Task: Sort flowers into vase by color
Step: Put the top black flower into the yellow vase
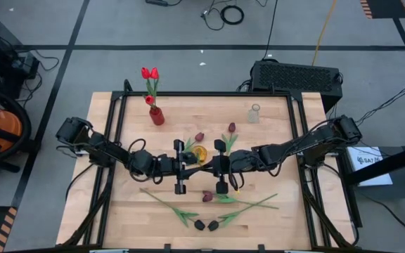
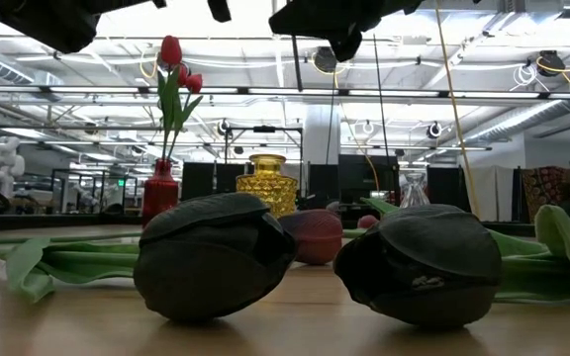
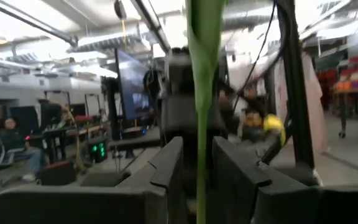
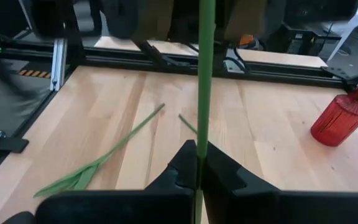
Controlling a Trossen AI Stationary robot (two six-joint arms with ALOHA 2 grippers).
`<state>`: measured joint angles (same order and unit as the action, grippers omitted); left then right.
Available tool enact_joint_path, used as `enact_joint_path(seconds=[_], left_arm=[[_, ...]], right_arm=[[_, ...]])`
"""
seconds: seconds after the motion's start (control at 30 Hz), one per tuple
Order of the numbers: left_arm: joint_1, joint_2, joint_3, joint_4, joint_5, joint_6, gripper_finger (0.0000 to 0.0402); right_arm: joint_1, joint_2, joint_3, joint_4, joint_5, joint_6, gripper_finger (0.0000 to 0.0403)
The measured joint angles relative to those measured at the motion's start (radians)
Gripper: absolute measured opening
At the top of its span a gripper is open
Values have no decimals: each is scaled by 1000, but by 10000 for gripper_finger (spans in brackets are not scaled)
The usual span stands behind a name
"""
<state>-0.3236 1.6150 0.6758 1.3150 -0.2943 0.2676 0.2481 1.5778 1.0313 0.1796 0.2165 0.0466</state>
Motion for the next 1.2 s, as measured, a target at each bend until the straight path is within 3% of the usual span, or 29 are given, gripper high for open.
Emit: enact_joint_path(seconds=[0.3, 0.63, 0.83, 1.2], left_arm=[[10, -19, 0, -35, 0, -7, 95], [9, -126, 0, -262, 0, -105, 95], [9, -145, 0, -276, 0, -106, 94], [9, -144, 0, -316, 26, -106, 8]], right_arm=[[0, -6, 0, -92, -3, 21, 2], [0, -6, 5, -104, -4, 30, 2], [-1, -6, 6, -117, -5, 39, 2], [-1, -6, 6, -123, -4, 39, 2]])
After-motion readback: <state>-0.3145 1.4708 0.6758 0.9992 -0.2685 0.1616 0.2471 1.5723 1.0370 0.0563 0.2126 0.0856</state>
